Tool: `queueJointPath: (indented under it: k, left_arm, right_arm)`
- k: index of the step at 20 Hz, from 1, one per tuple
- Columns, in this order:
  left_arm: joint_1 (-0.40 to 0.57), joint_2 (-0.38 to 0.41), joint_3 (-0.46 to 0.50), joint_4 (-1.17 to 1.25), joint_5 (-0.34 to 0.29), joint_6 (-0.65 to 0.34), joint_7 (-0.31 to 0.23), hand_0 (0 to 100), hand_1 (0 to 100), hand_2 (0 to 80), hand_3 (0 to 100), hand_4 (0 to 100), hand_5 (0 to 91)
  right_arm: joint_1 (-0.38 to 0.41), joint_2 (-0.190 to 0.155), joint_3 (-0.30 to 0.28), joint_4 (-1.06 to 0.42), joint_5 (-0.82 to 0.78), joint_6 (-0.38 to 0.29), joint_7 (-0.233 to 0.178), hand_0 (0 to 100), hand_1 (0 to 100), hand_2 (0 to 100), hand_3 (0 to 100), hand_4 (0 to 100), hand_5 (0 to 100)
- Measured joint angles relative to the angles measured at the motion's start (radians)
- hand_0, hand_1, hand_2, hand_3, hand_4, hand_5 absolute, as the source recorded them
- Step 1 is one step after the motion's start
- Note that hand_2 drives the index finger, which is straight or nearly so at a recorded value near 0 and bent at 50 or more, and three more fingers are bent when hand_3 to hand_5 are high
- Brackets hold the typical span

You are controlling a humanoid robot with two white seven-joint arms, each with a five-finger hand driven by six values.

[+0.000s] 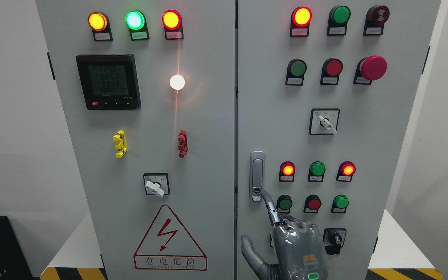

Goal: Release door handle
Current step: 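Move the right hand beside the silver handle, fingers open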

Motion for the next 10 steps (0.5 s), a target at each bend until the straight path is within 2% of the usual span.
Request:
queueJointPath:
  k: [10]
  left_arm:
    - [0.0,0.0,0.0,0.0,0.0,0.0,0.0,12,56,0.0,0,0,0.0]
  right_arm:
    - [-0.031,0.0,0.006,0.06,0.027,0.035,0.016,41,21,0,85,89,97]
